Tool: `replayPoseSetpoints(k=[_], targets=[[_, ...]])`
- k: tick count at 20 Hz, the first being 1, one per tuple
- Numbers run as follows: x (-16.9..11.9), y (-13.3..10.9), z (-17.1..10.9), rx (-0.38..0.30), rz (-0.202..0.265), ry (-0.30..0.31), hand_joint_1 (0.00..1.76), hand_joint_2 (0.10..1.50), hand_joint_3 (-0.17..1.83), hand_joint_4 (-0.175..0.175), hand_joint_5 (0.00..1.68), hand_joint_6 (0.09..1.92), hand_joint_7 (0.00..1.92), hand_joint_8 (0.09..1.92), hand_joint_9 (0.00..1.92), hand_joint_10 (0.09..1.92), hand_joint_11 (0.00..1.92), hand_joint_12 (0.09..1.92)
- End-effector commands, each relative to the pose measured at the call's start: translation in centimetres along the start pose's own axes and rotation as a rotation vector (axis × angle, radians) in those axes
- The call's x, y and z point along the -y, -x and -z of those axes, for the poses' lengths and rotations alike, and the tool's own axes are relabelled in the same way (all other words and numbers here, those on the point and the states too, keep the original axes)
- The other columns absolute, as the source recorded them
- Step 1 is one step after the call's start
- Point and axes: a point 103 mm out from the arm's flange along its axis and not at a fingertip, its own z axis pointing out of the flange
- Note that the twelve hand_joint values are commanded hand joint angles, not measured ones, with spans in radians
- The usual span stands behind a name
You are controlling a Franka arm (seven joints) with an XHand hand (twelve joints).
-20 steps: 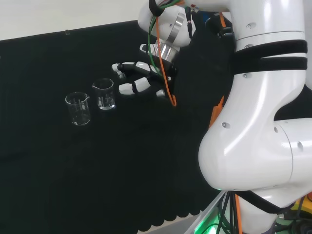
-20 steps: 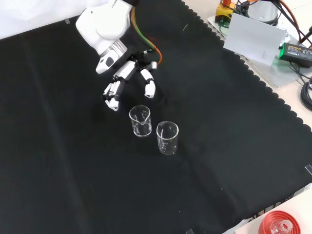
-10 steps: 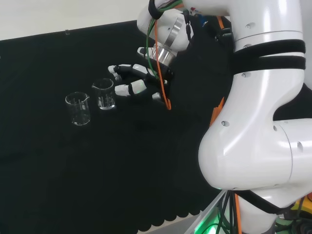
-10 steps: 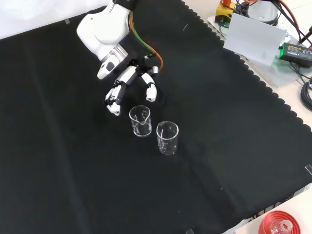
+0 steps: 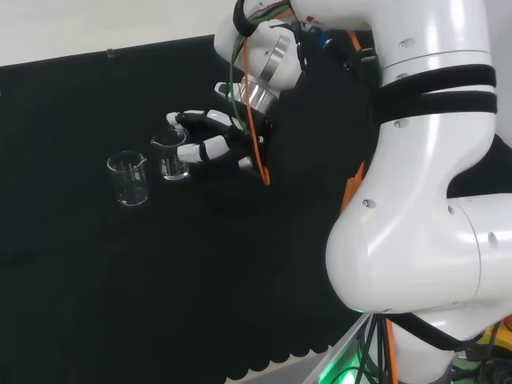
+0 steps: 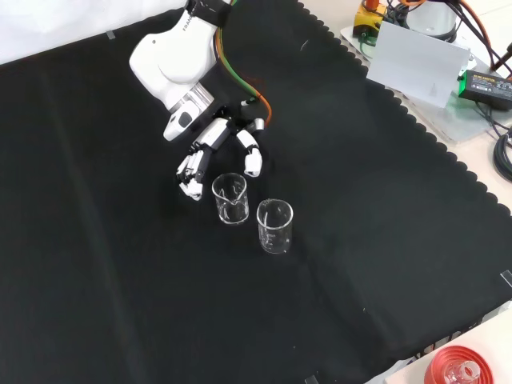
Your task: Pick up the beaker on the right.
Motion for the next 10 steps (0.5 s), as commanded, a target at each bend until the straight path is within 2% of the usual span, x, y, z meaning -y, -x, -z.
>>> replayPoseSetpoints(k=[1, 10], targets=[[-0.04, -0.09, -0.3, 0.001, -0.014, 0.001, 0.76, 0.49, 0.62, -0.082, 0.33, 0.09, 0.23, 0.67, 0.36, 0.7, 0.0, 1.19], [-0.05, -0.01, -0.64, -0.011, -0.02, 0.006, 0.77, 0.5, 0.62, -0.082, 0.34, 0.09, 0.25, 0.67, 0.37, 0.69, 0.0, 1.2]])
